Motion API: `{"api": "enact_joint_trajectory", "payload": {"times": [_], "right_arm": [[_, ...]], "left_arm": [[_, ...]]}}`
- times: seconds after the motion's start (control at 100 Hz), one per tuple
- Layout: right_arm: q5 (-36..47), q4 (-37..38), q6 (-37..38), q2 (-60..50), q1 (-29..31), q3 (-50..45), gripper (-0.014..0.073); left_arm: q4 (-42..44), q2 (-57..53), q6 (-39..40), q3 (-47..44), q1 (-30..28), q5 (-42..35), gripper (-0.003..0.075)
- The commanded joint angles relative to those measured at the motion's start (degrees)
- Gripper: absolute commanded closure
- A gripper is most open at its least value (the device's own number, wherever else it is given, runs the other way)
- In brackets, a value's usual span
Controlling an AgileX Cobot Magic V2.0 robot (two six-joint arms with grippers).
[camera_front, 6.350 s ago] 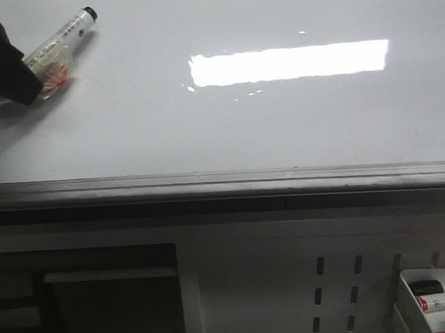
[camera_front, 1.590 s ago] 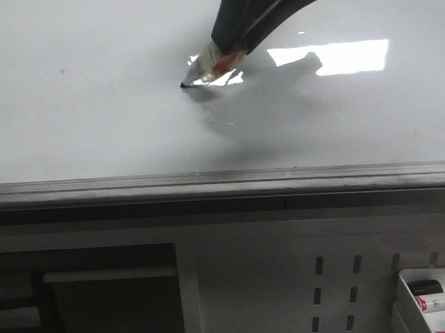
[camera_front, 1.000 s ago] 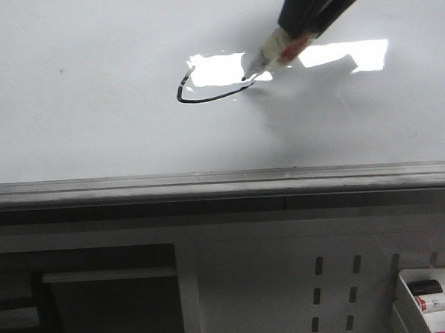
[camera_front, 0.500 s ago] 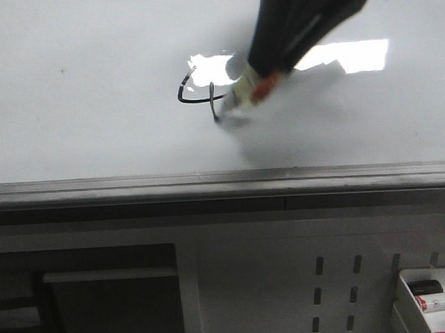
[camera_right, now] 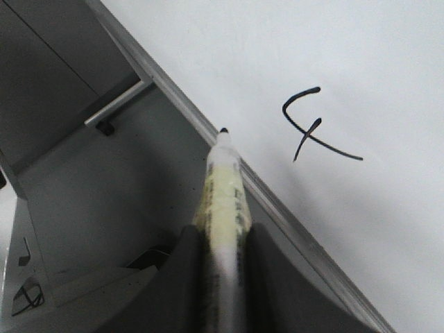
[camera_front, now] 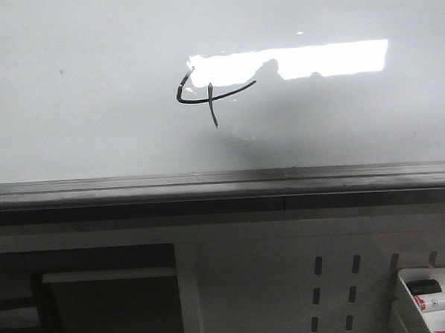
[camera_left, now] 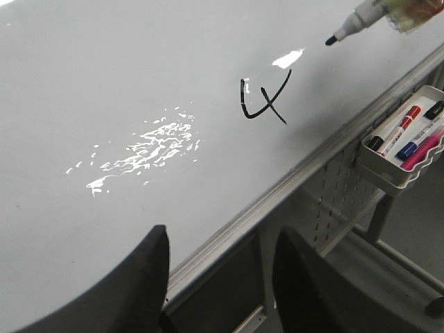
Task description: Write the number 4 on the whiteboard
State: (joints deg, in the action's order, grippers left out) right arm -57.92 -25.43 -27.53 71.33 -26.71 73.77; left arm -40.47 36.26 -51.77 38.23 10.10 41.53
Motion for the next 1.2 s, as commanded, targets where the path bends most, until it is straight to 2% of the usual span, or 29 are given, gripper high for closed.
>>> {"api": "enact_joint_trajectory", "payload": {"times": [0.0, 0.26, 0.39, 0.48, 0.85, 0.99, 1.19], "right_arm": [[1.96, -1.43, -4.31, -1.81, -0.04, -0.76, 0.0664], [0.46, -5.94, -28.7, -1.9, -1.06, -3.3, 0.0664], [-1.08, -6.35, -44.33, -1.9, -2.37, -3.3, 0.0664], [-0.86, -6.69, -50.2, -1.9, -3.62, -3.3, 0.0664], [0.37, -6.73, -50.93, -1.9, -4.3, -3.3, 0.0664], [0.37, -6.73, -50.93, -1.9, -4.3, -3.3, 0.0664], [0.3, -6.73, -50.93, -1.9, -4.3, -3.3, 0.0664]], "left_arm": [[-3.61, 0.17, -0.18, 1.45, -0.12, -0.49, 0.0408], [-13.59, 6.31, -14.99, 2.88, 2.88, 10.37, 0.0408], [-13.46, 11.93, -17.41, 6.09, 6.62, 10.8, 0.0408], [-13.46, 16.52, -18.64, 9.19, 9.55, 10.8, 0.0408], [-10.57, 35.44, -21.22, 20.71, 22.85, 7.28, 0.0408], [-9.73, 39.72, -21.22, 23.62, 24.98, 7.28, 0.0408], [-8.56, 41.0, -21.22, 24.92, 25.08, 9.18, 0.0408]]}}
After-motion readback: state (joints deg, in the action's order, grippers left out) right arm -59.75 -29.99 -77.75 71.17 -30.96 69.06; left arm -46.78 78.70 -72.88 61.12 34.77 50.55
